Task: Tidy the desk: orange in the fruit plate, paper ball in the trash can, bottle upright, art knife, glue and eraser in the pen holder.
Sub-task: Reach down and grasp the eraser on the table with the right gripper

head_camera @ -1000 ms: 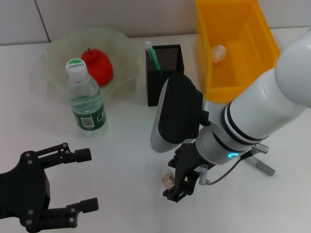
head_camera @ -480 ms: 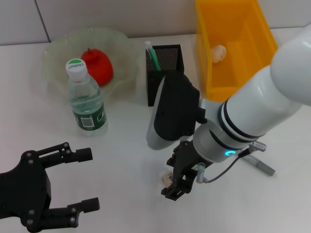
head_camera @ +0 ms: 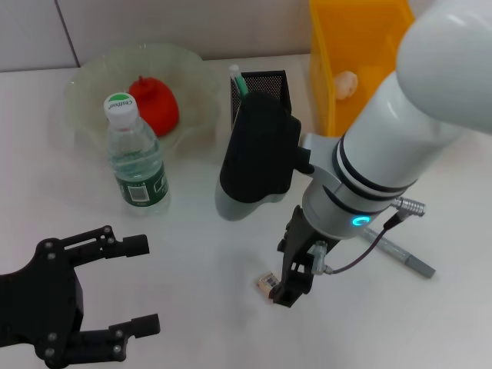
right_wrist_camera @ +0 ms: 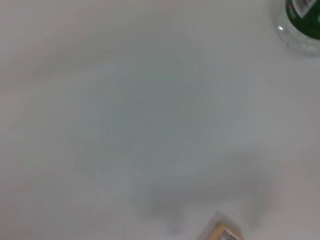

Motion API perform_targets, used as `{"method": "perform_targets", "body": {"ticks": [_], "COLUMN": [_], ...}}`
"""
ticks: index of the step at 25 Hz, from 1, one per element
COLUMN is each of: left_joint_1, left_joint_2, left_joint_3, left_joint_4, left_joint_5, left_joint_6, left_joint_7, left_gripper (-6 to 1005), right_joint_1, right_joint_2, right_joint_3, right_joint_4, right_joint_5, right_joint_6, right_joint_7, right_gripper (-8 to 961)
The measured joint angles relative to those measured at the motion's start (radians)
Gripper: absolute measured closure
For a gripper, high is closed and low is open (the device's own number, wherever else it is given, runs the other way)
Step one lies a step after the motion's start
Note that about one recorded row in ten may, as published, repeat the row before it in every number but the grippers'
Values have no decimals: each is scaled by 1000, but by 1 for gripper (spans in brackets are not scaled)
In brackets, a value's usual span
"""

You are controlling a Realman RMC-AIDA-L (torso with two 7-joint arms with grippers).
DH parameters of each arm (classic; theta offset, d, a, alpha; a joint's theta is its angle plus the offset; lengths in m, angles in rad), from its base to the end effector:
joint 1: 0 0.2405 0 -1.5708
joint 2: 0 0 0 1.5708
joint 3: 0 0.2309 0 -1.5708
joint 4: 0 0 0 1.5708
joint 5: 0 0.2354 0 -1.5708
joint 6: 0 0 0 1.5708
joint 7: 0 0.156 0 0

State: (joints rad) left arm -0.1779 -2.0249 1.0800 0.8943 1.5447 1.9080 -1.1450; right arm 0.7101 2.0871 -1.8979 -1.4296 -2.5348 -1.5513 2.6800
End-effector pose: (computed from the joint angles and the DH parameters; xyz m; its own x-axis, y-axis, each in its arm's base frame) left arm -0.2419 0.2446 0.0351 0.7543 0.0240 0.6561 0.0952 -0.9928 -0.0731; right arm 0.0843 0.3071 -0.0868 0.8253 -0.2936 0.4824 -0.2045 -0.9516 -0.2294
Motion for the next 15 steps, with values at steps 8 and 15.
{"method": "perform_targets", "body": {"ticks": [8, 15], "left_joint_1": [0, 0], "left_joint_2": [-3, -5], "left_joint_3": [2, 6], "left_joint_4": [0, 0], "left_joint_5": [0, 0], "left_joint_6": [0, 0], "left_joint_7": [3, 4], "left_gripper": [198, 198], "right_joint_1": [56, 81], "right_joint_2": [2, 2], "right_joint_3": [-7, -16], "right_joint_4": [3, 28], "right_joint_5": [-23, -22], "right_joint_6": [-51, -56], "right_joint_7": [47, 66], "right_gripper": [251, 251]}}
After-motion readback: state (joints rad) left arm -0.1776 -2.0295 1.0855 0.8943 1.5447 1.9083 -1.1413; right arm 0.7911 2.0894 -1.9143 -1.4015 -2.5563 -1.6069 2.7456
